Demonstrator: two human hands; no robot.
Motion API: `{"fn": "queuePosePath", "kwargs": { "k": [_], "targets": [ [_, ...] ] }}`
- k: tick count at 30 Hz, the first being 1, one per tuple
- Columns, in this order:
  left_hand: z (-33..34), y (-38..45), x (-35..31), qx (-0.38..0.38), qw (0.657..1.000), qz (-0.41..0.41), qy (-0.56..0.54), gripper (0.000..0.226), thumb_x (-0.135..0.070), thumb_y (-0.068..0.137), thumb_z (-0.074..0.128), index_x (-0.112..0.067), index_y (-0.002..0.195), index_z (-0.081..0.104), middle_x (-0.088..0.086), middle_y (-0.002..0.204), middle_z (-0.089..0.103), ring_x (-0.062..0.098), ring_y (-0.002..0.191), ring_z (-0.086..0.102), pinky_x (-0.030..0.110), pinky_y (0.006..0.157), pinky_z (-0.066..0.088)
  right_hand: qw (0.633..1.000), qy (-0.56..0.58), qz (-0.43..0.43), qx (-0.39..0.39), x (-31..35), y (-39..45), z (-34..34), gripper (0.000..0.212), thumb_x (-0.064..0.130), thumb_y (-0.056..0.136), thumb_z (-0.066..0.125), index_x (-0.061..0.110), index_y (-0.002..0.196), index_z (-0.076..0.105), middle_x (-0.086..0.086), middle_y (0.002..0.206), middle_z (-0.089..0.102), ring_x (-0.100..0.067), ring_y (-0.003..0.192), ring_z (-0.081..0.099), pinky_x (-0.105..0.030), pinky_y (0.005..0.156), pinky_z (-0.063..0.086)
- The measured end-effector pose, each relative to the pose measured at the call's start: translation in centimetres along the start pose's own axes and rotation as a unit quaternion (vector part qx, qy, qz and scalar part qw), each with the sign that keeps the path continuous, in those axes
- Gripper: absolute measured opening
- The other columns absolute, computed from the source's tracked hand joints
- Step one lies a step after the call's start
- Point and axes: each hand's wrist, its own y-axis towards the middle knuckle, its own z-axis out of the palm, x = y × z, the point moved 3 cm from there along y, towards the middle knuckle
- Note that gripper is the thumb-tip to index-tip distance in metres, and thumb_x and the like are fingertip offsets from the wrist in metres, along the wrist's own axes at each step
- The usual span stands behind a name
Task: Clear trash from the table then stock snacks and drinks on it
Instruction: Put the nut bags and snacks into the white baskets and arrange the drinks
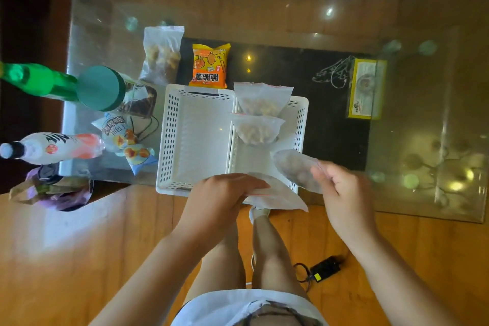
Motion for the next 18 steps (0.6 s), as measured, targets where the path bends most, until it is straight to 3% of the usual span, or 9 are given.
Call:
{"fn": "queuePosePath", "kwargs": {
  "k": [2, 6, 9, 12, 14, 18],
  "targets": [
    [1.5, 0.0, 1.1, 0.019, 0.999, -0.027, -0.005, 0.037, -0.020, 0.082, 0.047, -0.033, 0.108, 0.070, -0.012, 0.107, 0.072, 0.013, 0.099, 0.067, 0.031, 0.076, 0.053, 0.999, -0.020, -0.016, 0.030, 0.1, 0.5, 1.3, 0.031, 0.029, 0.090, 0.048, 0.007, 0.095, 0.071, 0.013, 0.067, 0.056, 0.005, 0.058, 0.050, -0.006, 0.044, 0.036],
    [3.8, 0.8, 3.0, 0.028, 0.998, -0.050, 0.018, 0.037, -0.012, 0.087, 0.053, -0.035, 0.113, 0.067, -0.013, 0.115, 0.069, 0.014, 0.105, 0.064, 0.025, 0.078, 0.047, 0.994, -0.038, -0.047, 0.091, 0.2, 1.7, 4.3, 0.025, 0.026, 0.091, 0.053, 0.010, 0.094, 0.070, 0.002, 0.075, 0.068, -0.005, 0.064, 0.056, -0.011, 0.050, 0.036],
    [5.1, 1.9, 4.7, 0.042, 0.996, -0.070, 0.032, 0.037, -0.013, 0.089, 0.052, -0.036, 0.114, 0.065, -0.012, 0.119, 0.067, 0.017, 0.107, 0.063, 0.027, 0.077, 0.048, 0.989, -0.065, -0.041, 0.130, -0.2, 3.0, 6.7, 0.023, 0.027, 0.092, 0.052, 0.013, 0.079, 0.065, 0.006, 0.067, 0.061, -0.011, 0.059, 0.058, -0.021, 0.045, 0.042],
    [6.4, 3.2, 6.2, 0.083, 0.993, -0.080, 0.031, 0.036, -0.012, 0.091, 0.052, -0.034, 0.115, 0.065, -0.006, 0.116, 0.069, 0.021, 0.106, 0.063, 0.034, 0.081, 0.052, 0.980, -0.084, -0.016, 0.180, -1.0, 4.1, 9.0, 0.027, 0.029, 0.093, 0.050, 0.010, 0.084, 0.066, -0.005, 0.074, 0.067, -0.022, 0.070, 0.062, -0.036, 0.059, 0.052],
    [7.1, 4.2, 6.7, 0.111, 0.990, -0.074, 0.047, 0.036, -0.014, 0.092, 0.050, -0.035, 0.119, 0.063, -0.001, 0.114, 0.070, 0.024, 0.104, 0.062, 0.038, 0.082, 0.051, 0.976, -0.081, -0.008, 0.204, -1.2, 4.9, 10.1, 0.028, 0.029, 0.094, 0.048, 0.009, 0.088, 0.066, -0.009, 0.080, 0.069, -0.024, 0.075, 0.062, -0.037, 0.064, 0.052],
    [7.9, 5.9, 7.3, 0.158, 0.984, -0.061, 0.053, 0.033, -0.020, 0.096, 0.044, -0.036, 0.119, 0.062, 0.003, 0.109, 0.067, 0.026, 0.099, 0.059, 0.032, 0.075, 0.046, 0.965, -0.084, 0.018, 0.248, -1.3, 6.4, 11.6, 0.032, 0.027, 0.094, 0.049, 0.013, 0.065, 0.050, -0.003, 0.062, 0.053, -0.023, 0.067, 0.053, -0.030, 0.056, 0.036]
  ]
}}
